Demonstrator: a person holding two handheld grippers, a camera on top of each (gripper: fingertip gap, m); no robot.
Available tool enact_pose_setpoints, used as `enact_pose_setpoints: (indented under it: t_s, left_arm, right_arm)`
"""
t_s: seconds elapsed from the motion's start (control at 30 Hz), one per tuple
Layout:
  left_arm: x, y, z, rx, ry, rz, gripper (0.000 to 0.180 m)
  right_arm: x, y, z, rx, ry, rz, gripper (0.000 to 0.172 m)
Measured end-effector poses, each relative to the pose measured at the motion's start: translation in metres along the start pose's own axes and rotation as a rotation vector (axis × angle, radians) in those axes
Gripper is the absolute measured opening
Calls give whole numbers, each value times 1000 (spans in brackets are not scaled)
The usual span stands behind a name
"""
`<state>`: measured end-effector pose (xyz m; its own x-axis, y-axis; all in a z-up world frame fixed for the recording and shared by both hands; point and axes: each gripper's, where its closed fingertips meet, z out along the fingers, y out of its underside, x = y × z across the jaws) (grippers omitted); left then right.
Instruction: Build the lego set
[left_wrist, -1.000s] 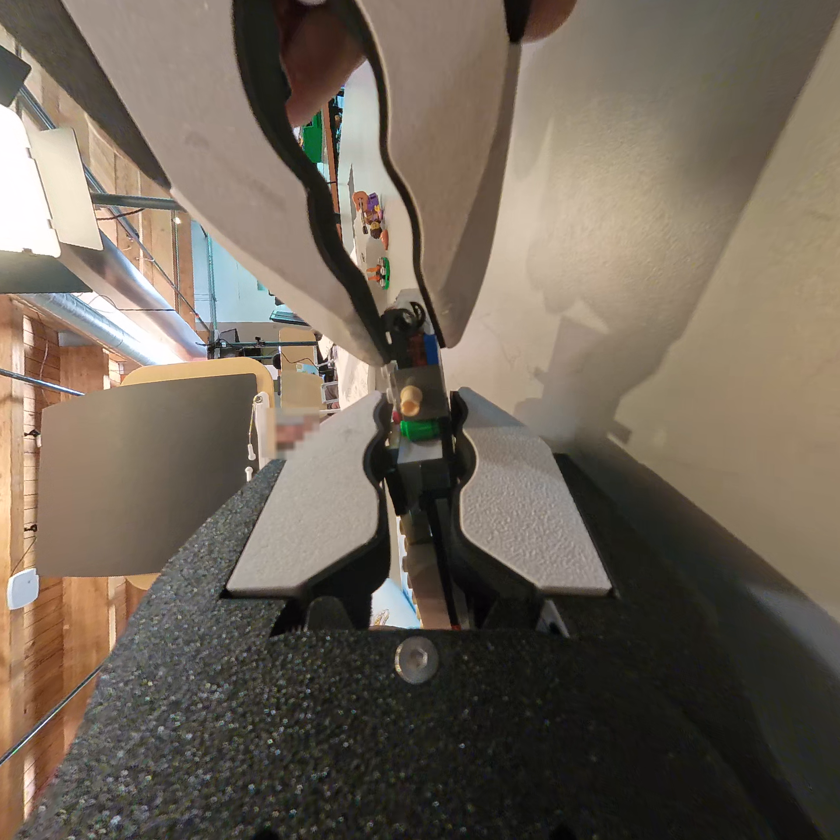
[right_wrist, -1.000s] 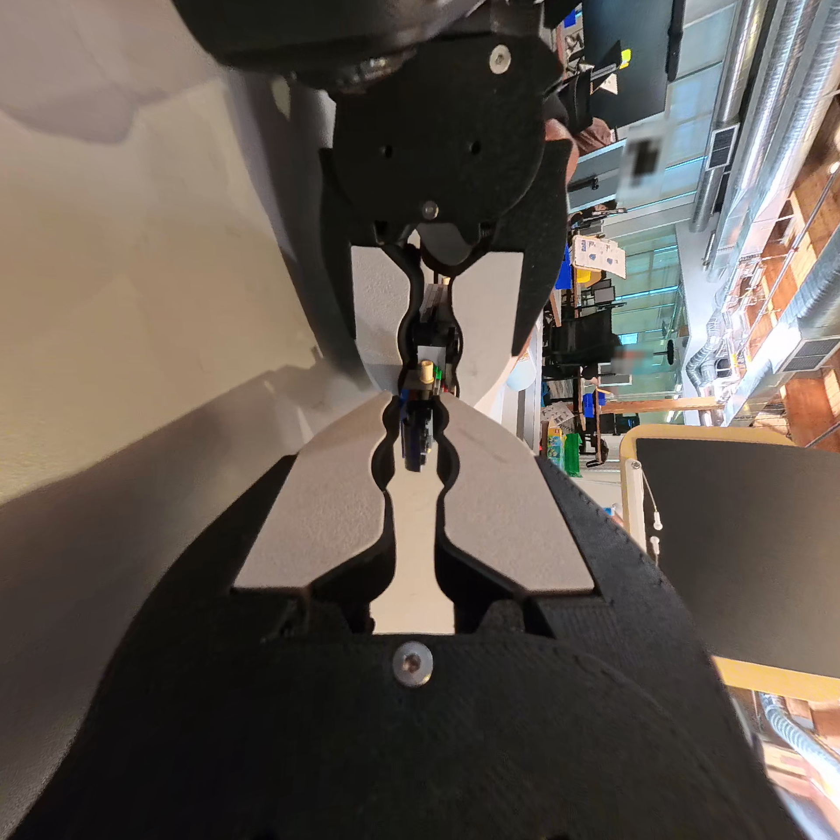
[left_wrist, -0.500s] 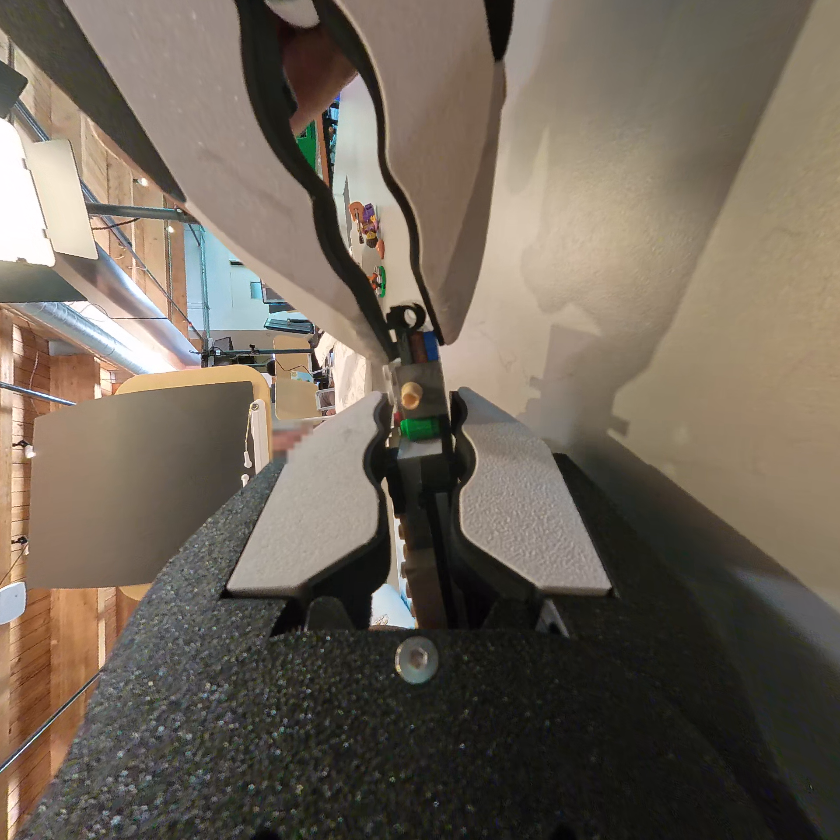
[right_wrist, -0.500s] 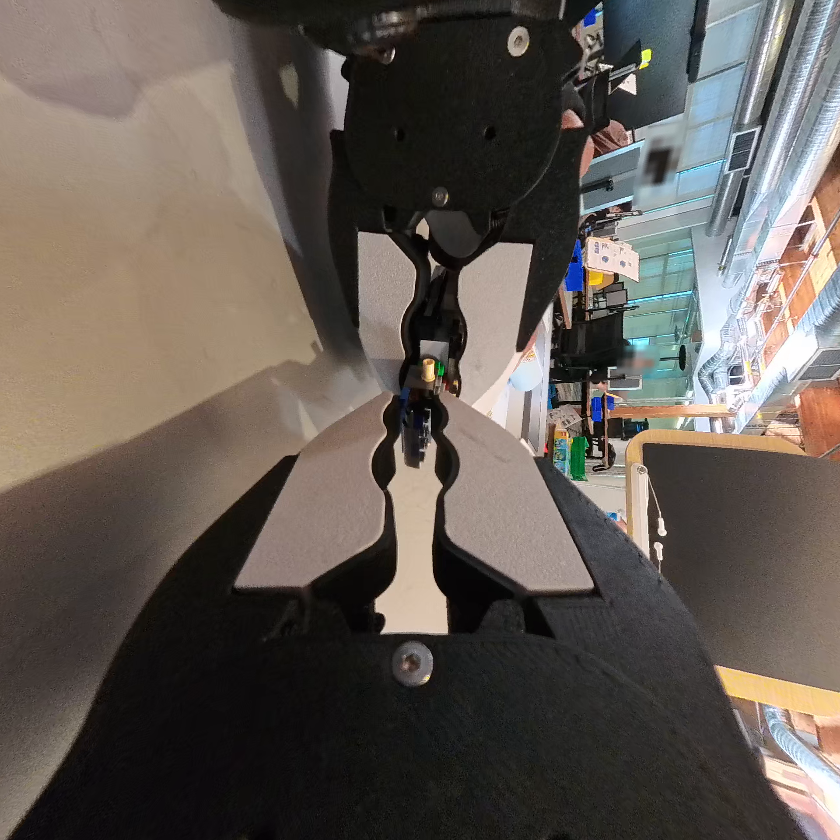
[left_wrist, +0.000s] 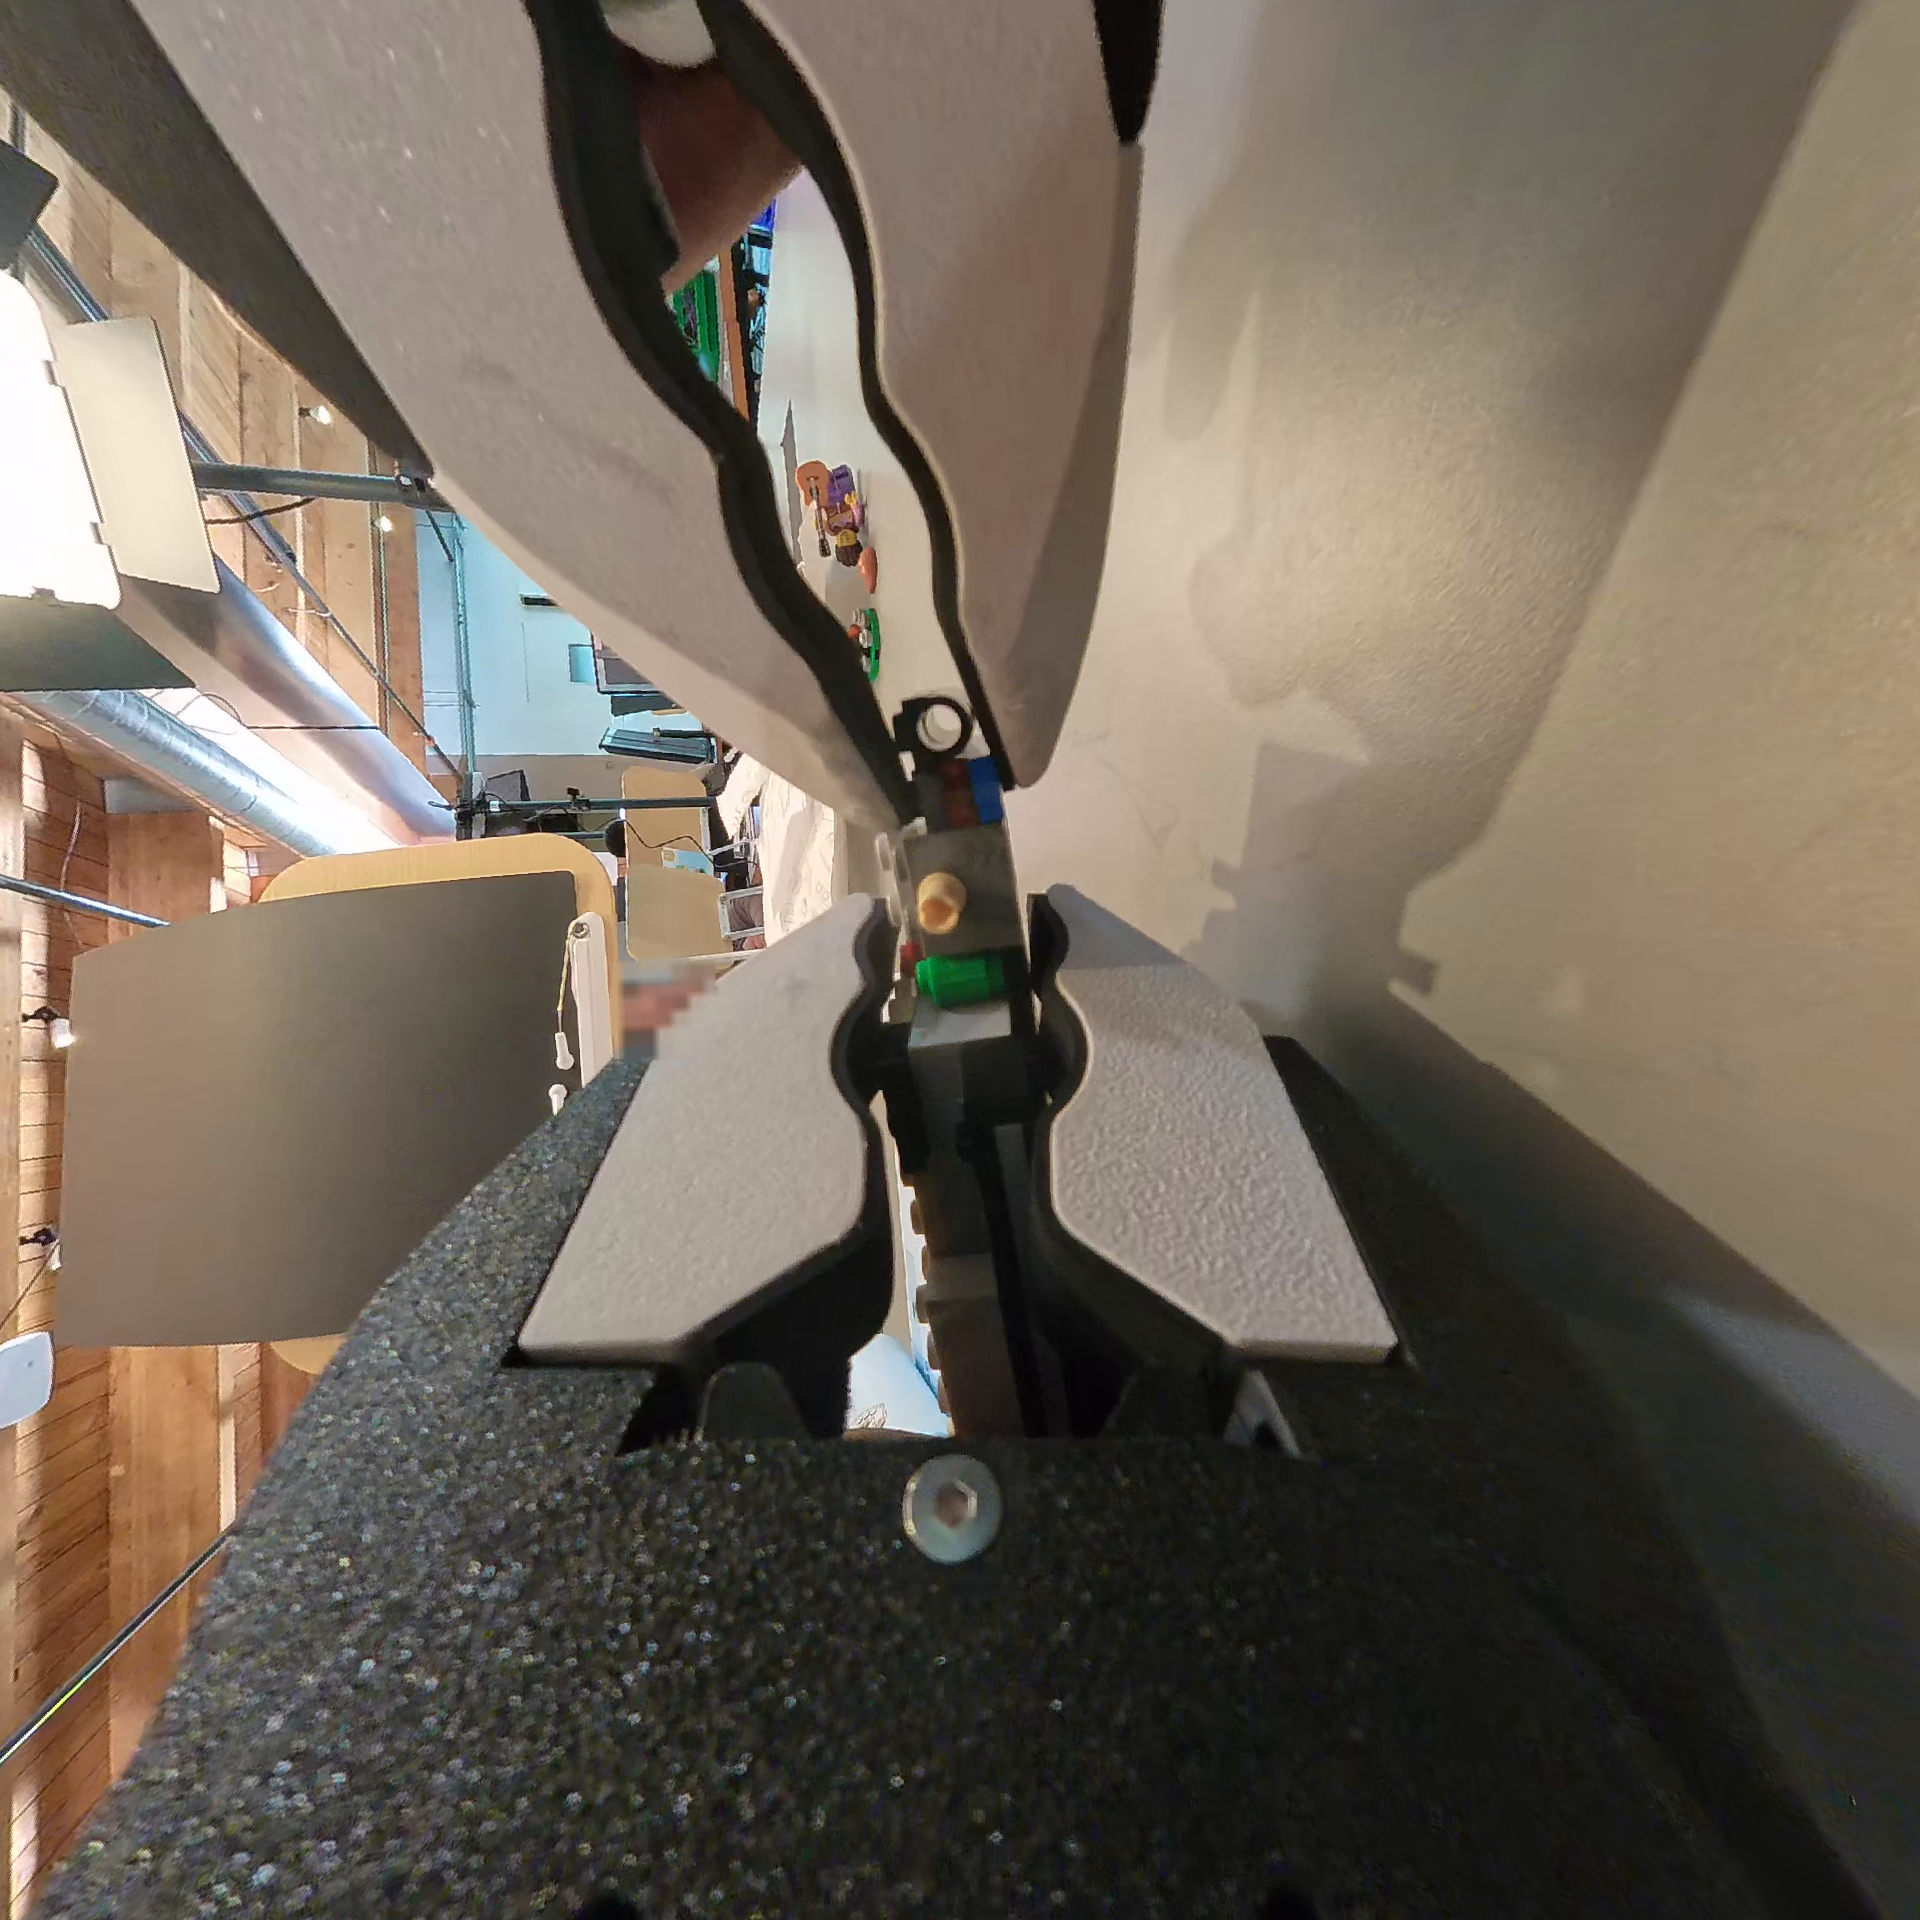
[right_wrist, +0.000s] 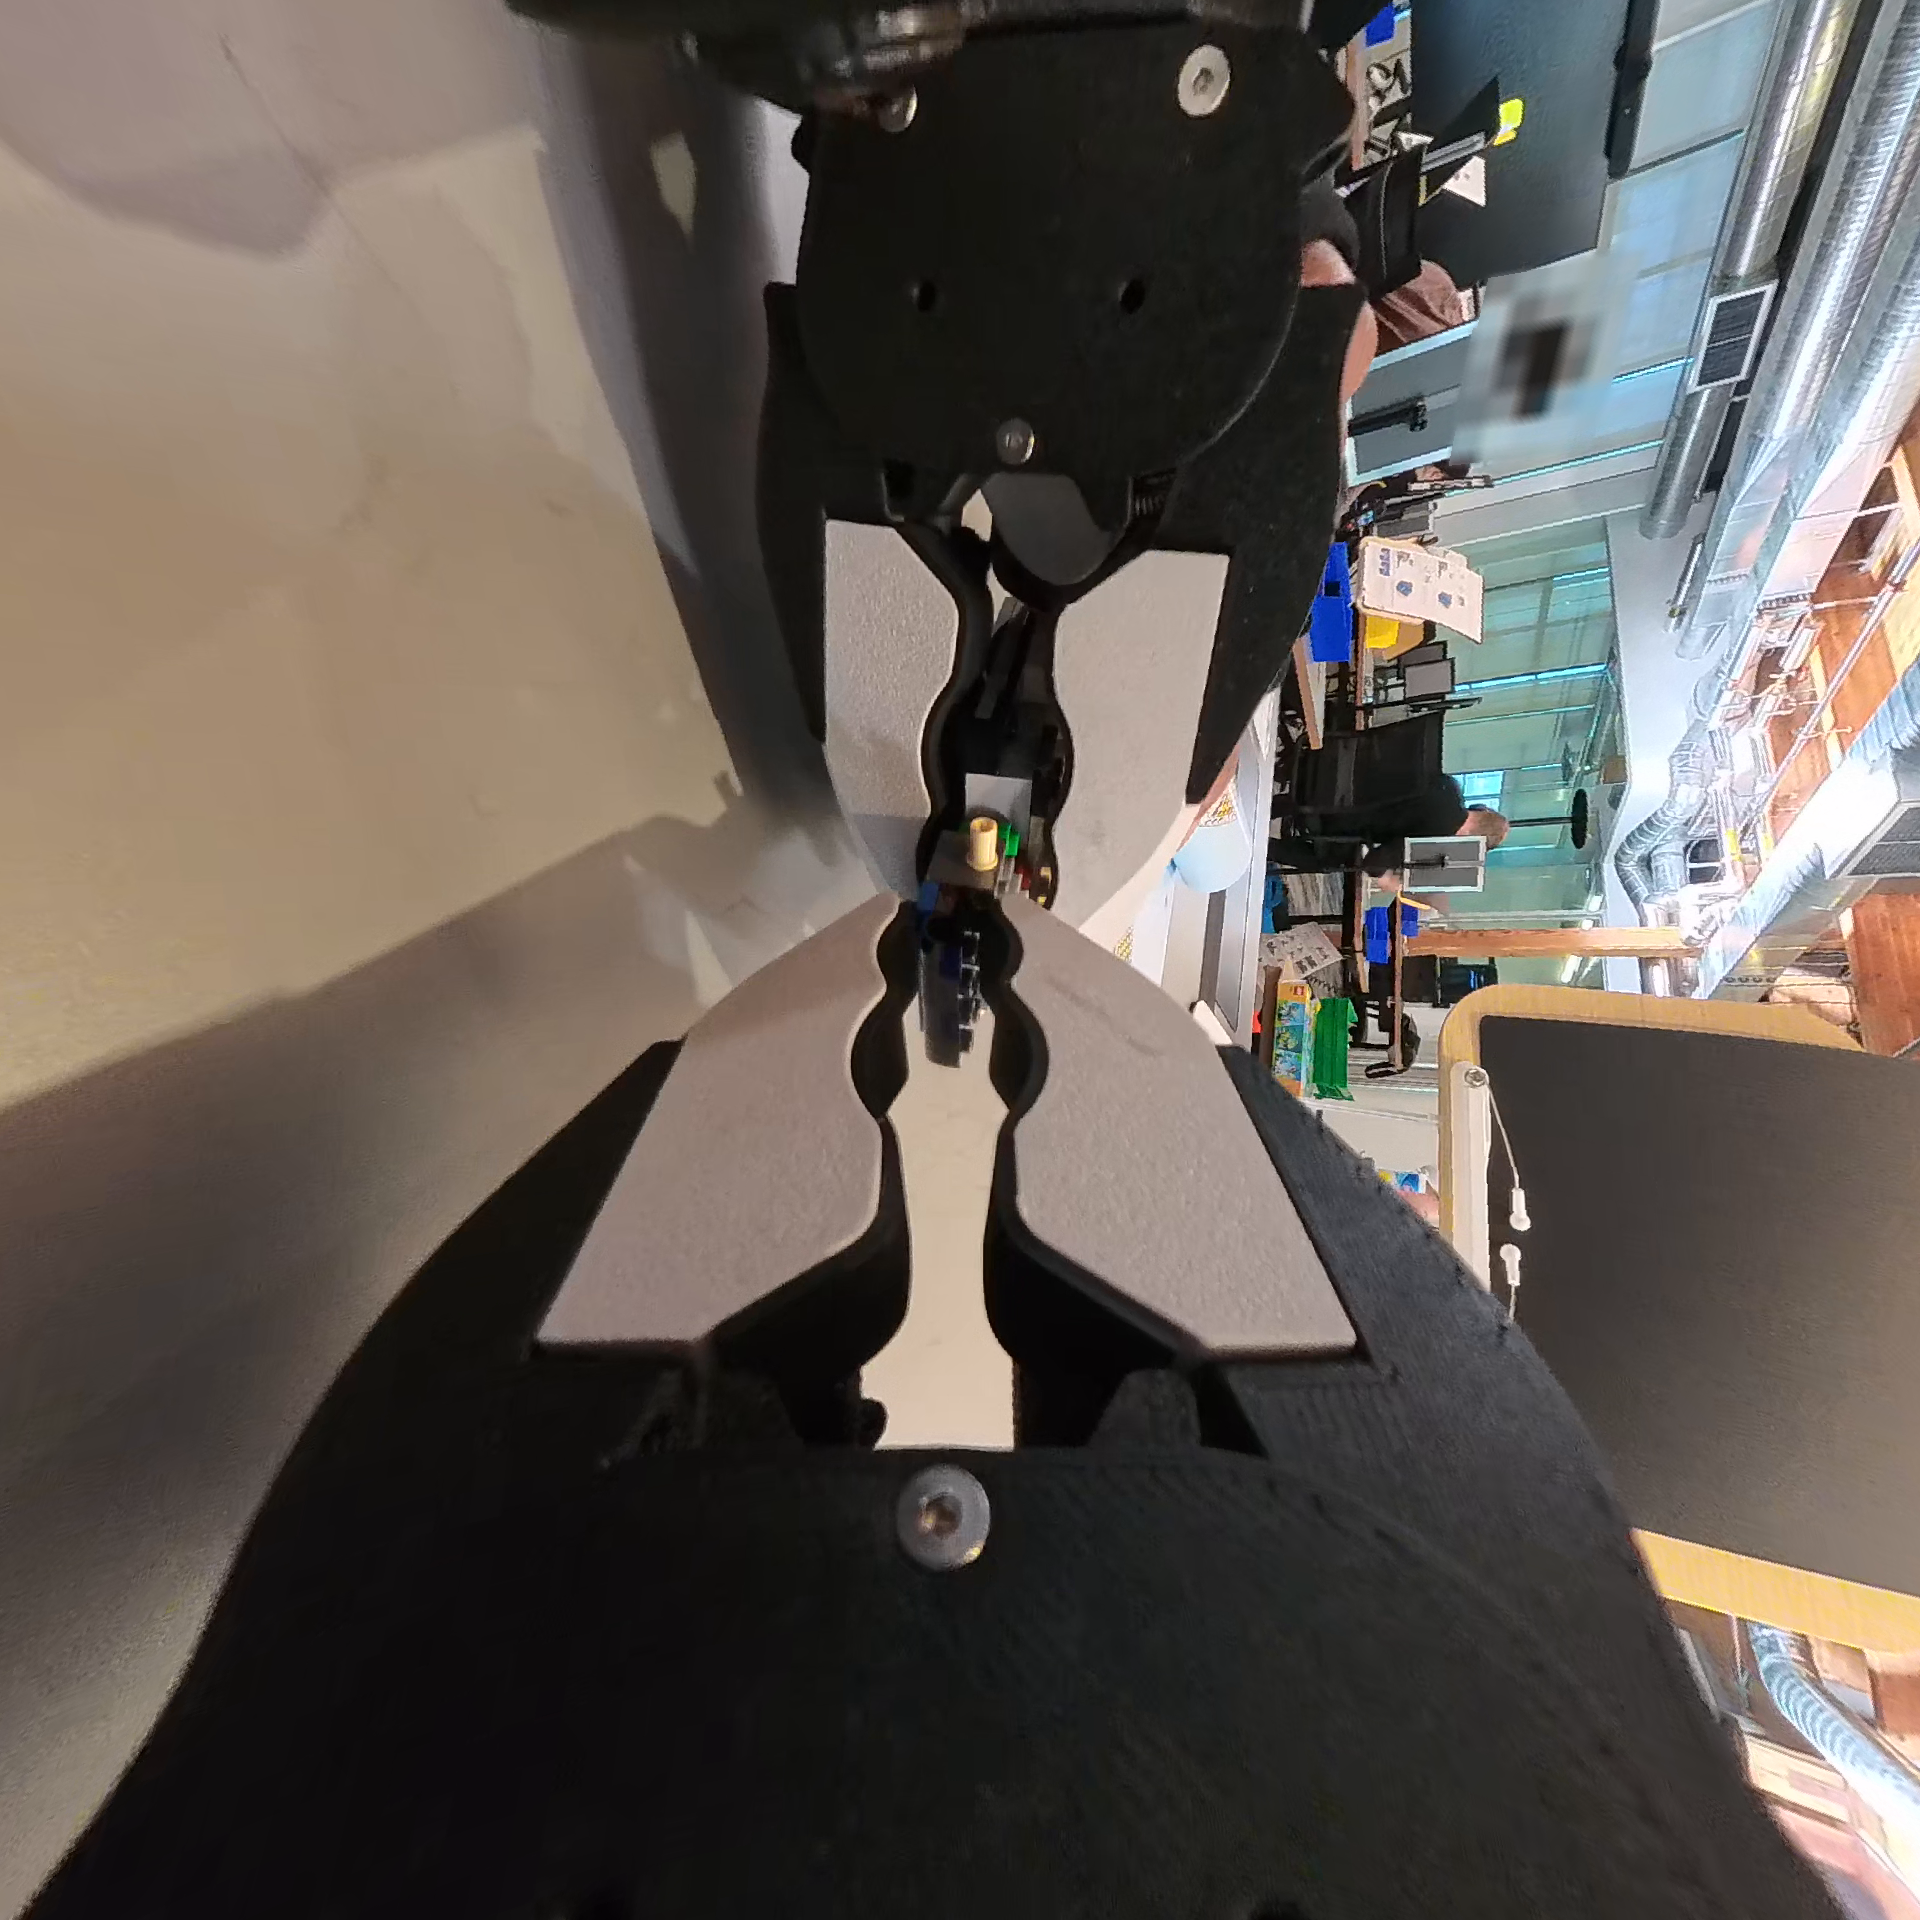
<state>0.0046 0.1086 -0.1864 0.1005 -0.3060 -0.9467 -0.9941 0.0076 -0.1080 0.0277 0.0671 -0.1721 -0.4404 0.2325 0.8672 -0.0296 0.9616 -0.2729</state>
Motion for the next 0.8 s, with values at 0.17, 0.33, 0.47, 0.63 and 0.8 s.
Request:
enact_pose_setpoints:
  t_s: [0.17,0.33,0.47,0.63,0.8]
  left_arm:
    - [0,1,1,-3,1,-3,25]
    - [0,1,1,-4,2,-11,25]
    - [2,1,2,0,8,-10,25]
    - [-3,6,4,-13,-24,-2,25]
    - [-11,15,2,-6,-69,-16,25]
  right_arm:
    - [1,0,1,-3,1,5,11]
    - [2,0,1,2,0,17,11]
    - [0,-1,1,11,-12,23,11]
    - [6,1,3,29,80,11,12]
    - [15,9,0,14,152,62,31]
